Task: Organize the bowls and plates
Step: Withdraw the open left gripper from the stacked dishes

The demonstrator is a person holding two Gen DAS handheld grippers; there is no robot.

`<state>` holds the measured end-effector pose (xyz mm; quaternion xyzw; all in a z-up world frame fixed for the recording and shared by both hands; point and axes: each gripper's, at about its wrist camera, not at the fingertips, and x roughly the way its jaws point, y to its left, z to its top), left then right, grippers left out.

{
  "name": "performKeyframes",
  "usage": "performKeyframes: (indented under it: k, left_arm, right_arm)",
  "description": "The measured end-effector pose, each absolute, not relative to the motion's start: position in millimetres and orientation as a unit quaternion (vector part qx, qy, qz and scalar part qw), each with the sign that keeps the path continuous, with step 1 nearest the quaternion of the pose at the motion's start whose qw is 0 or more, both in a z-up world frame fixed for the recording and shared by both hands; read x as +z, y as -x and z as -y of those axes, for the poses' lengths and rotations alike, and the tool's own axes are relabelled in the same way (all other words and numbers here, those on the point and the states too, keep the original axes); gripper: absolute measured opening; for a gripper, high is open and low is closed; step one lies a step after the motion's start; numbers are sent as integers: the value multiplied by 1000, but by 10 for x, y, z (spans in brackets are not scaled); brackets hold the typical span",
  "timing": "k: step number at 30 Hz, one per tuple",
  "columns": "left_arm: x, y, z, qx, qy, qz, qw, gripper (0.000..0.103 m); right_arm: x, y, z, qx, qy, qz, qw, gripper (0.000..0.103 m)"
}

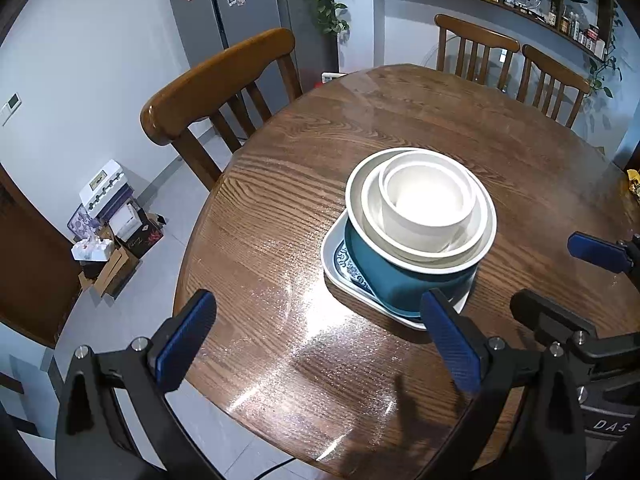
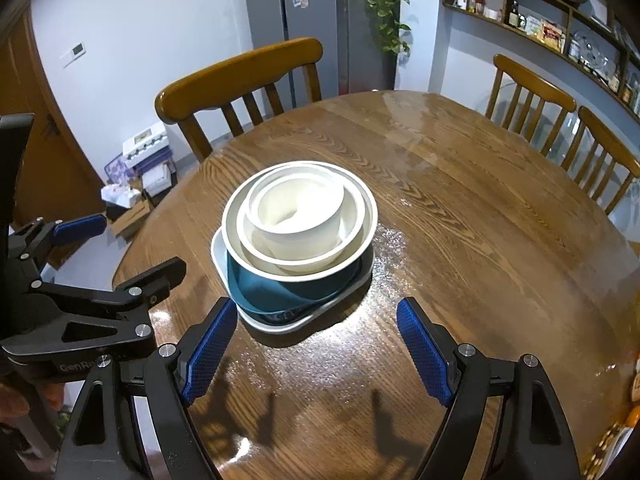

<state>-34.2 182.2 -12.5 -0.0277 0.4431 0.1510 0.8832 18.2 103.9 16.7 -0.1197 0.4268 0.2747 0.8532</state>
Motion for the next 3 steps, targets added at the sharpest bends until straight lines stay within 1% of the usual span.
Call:
performKeyframes:
  k: [3]
  left_arm:
    - [-133,340,-1839,151,28,-444,883,102]
  right_arm:
    - [160,-177,-1072,275,120,-429,852,83]
